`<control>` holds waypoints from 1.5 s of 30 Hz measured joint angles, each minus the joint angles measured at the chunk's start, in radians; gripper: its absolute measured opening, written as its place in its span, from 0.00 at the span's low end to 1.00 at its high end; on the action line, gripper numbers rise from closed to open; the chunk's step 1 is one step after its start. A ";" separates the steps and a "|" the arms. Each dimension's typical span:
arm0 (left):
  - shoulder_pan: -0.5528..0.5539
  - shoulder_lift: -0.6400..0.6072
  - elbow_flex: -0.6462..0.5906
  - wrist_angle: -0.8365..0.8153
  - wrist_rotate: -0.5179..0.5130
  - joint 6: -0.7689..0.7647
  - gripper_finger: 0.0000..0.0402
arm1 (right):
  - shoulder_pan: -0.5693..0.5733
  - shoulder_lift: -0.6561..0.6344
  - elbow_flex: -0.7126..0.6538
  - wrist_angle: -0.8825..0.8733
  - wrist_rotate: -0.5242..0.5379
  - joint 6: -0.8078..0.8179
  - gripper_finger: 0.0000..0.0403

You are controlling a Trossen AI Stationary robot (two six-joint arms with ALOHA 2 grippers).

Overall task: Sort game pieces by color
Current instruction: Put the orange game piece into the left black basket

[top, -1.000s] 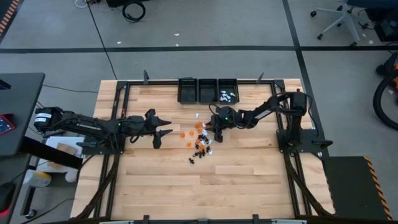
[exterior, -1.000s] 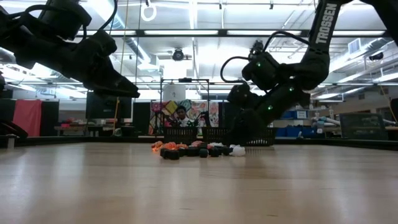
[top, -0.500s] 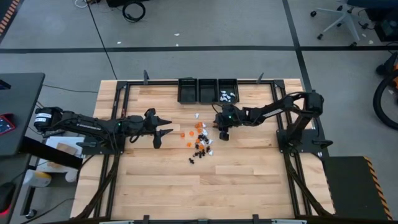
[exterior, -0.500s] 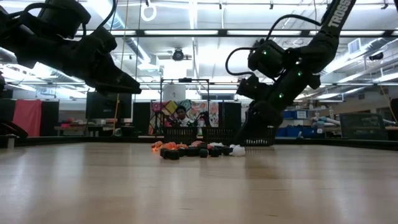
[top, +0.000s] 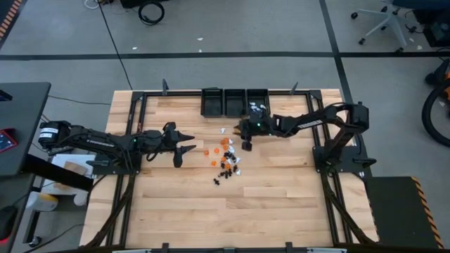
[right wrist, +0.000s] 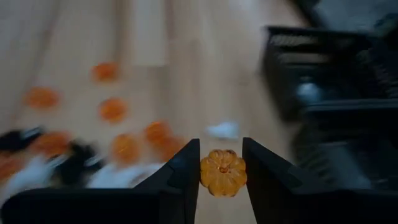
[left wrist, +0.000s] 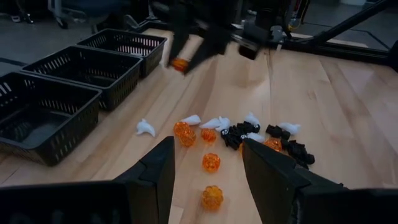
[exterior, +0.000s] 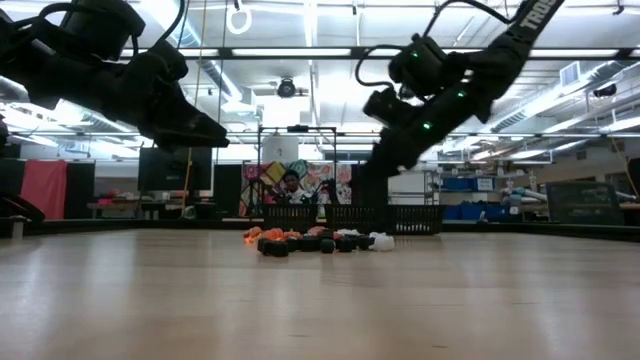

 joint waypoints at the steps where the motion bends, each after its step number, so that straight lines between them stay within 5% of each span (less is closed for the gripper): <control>1: 0.000 0.000 0.000 0.000 0.000 0.000 0.42 | -0.013 0.000 0.011 -0.003 0.008 -0.006 0.29; 14: -0.003 0.000 0.000 0.006 0.000 -0.011 0.42 | -0.191 0.165 0.205 0.011 0.048 0.086 0.29; 26: -0.007 0.000 0.000 -0.005 0.000 -0.008 0.42 | -0.209 0.213 0.333 -0.102 0.014 0.094 0.29; 34: -0.005 0.000 0.000 0.002 -0.005 0.024 0.42 | -0.209 0.213 0.334 -0.034 -0.072 0.085 0.29; 45: 0.097 0.000 0.000 0.097 -0.143 0.216 0.42 | -0.227 0.213 0.334 0.179 -0.217 0.069 0.29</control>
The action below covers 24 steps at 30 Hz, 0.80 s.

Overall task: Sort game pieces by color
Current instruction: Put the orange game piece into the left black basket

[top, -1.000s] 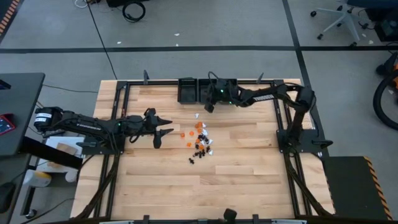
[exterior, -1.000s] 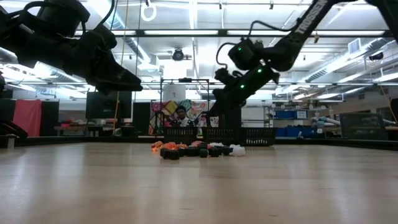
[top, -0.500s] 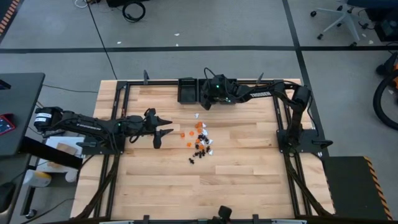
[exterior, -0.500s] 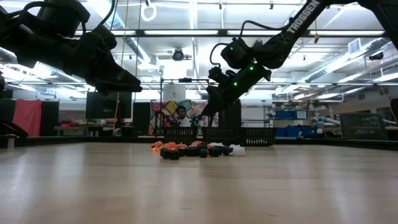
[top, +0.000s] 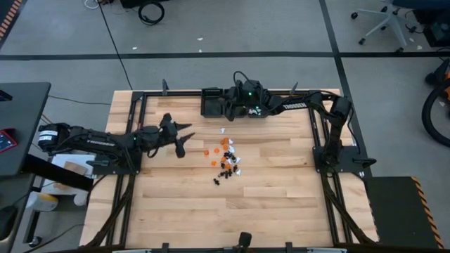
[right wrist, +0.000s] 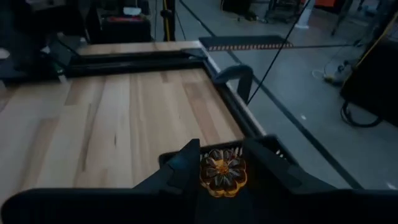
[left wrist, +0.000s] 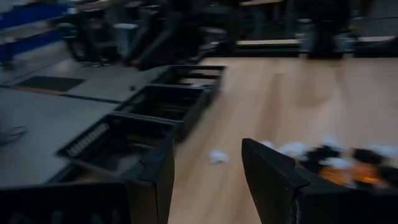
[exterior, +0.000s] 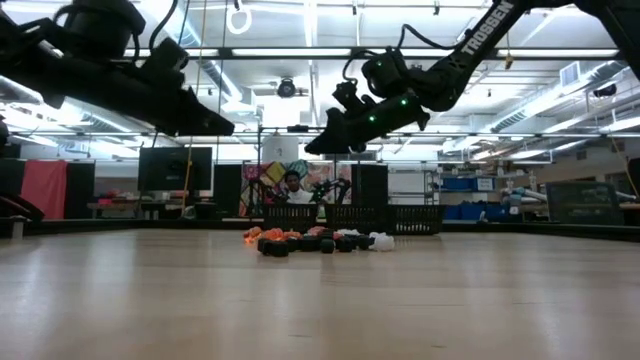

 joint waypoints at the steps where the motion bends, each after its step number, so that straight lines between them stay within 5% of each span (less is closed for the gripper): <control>1: 0.022 0.000 0.000 0.003 -0.001 0.006 0.42 | -0.001 0.000 0.000 0.007 0.000 0.000 0.29; 11: 0.227 0.000 0.000 0.024 0.000 0.019 0.42 | 0.019 0.087 0.208 -0.144 -0.010 -0.005 0.29; 24: 0.270 0.000 0.000 -0.026 0.001 0.017 0.42 | 0.019 0.330 0.561 -0.577 0.003 0.023 0.29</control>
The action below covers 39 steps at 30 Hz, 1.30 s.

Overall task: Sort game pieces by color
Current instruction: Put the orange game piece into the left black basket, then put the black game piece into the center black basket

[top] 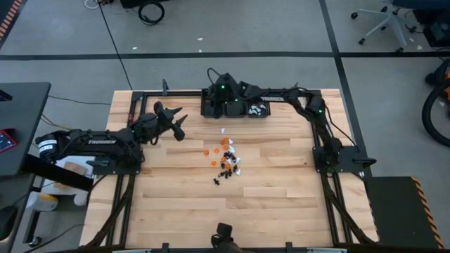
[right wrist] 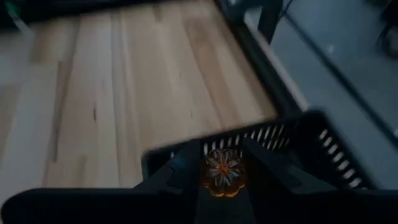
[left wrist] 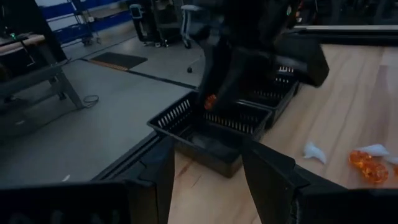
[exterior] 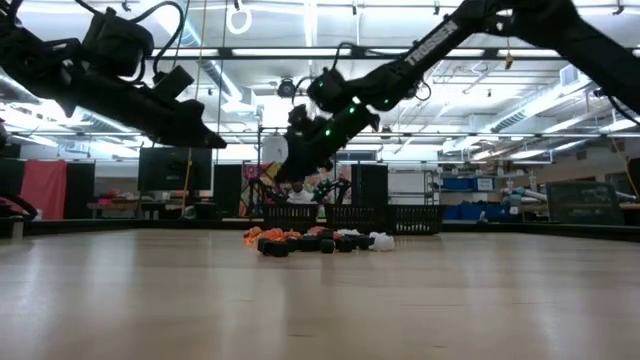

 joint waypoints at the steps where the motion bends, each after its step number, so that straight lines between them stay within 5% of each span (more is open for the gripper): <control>1: 0.000 0.000 0.000 -0.007 0.000 -0.002 0.42 | 0.000 0.013 0.009 -0.019 0.000 0.003 0.29; 16: 0.000 0.000 0.000 -0.125 0.000 0.001 0.42 | -0.007 0.040 0.032 -0.048 -0.049 0.072 0.32; 39: 0.000 0.000 0.000 -0.048 0.000 0.006 0.42 | -0.059 0.040 0.032 -0.036 -0.216 0.022 0.32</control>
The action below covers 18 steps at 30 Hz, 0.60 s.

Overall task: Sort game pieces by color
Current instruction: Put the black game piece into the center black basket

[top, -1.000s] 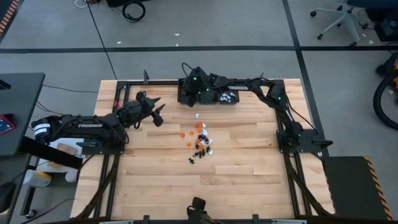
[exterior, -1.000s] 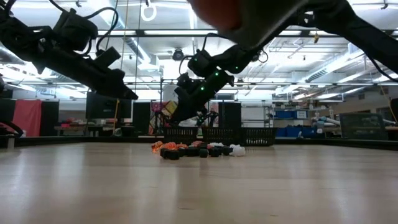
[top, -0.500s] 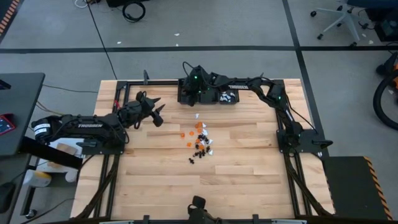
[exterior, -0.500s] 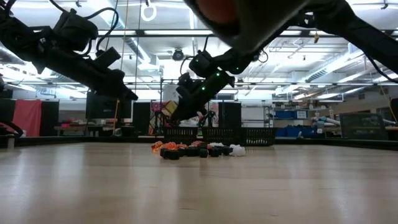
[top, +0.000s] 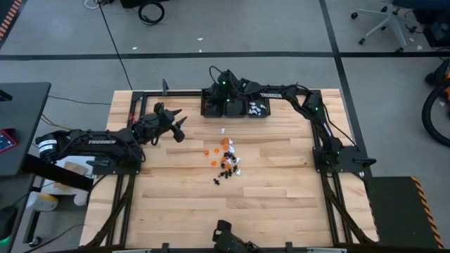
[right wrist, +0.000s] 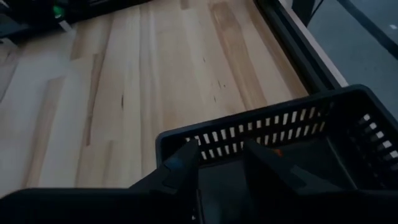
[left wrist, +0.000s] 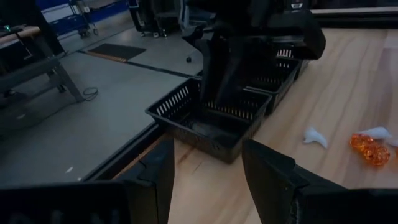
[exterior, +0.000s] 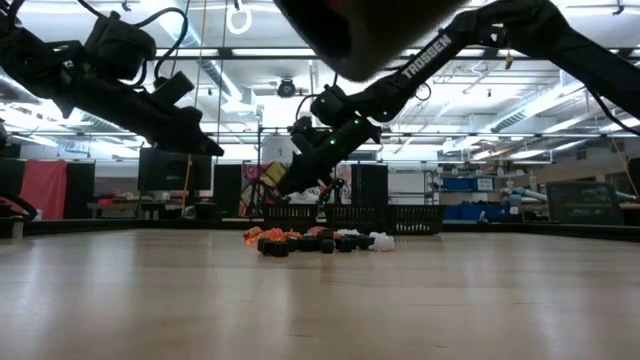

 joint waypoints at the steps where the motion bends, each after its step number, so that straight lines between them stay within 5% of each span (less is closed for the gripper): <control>1: 0.000 0.000 0.000 0.005 0.000 0.009 0.42 | 0.000 0.000 0.000 0.001 -0.001 -0.004 0.32; 18: 0.003 0.000 0.000 0.278 0.000 0.117 0.42 | 0.001 -0.109 0.000 -0.012 -0.075 -0.151 0.33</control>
